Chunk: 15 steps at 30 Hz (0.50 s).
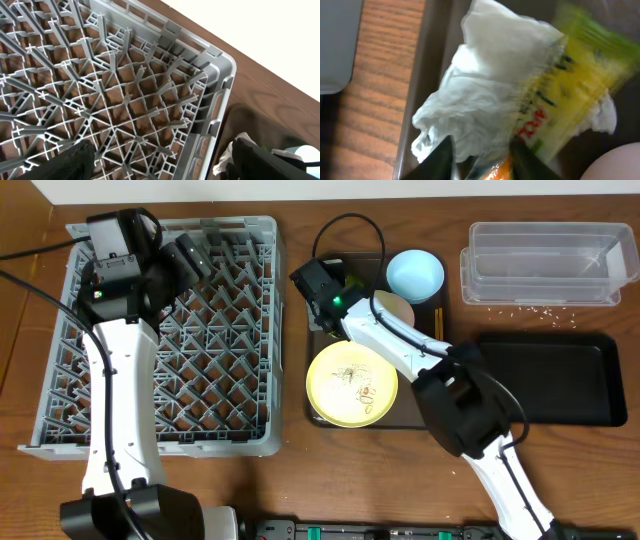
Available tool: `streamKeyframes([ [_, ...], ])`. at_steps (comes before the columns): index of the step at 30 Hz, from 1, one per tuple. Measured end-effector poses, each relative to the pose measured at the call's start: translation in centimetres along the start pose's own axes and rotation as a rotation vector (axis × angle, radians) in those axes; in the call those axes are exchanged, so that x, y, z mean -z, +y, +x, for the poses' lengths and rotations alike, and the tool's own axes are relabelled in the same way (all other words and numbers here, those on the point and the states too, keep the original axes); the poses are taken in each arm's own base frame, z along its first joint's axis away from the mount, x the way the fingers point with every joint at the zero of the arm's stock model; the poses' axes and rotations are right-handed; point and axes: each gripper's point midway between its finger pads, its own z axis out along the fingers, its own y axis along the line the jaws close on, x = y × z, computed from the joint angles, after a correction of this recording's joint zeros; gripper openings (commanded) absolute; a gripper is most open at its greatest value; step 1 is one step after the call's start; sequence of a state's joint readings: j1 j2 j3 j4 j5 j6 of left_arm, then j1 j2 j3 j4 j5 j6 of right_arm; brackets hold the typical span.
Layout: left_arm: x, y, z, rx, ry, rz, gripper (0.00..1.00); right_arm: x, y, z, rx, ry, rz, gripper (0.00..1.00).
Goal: Sort waste into correct bins and load items into the dishwasher
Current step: 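Grasp the yellow wrapper with the right gripper, drop it in the clear bin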
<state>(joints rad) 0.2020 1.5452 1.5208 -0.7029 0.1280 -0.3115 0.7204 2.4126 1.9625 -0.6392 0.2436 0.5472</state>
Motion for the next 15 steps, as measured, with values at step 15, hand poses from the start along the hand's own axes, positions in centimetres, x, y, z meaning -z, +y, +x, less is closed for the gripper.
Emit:
streamKeyframes([
  [15, 0.0, 0.0, 0.0, 0.000, 0.000, 0.000, 0.89, 3.4, -2.0, -3.7, -0.067, -0.055, -0.017, 0.01],
])
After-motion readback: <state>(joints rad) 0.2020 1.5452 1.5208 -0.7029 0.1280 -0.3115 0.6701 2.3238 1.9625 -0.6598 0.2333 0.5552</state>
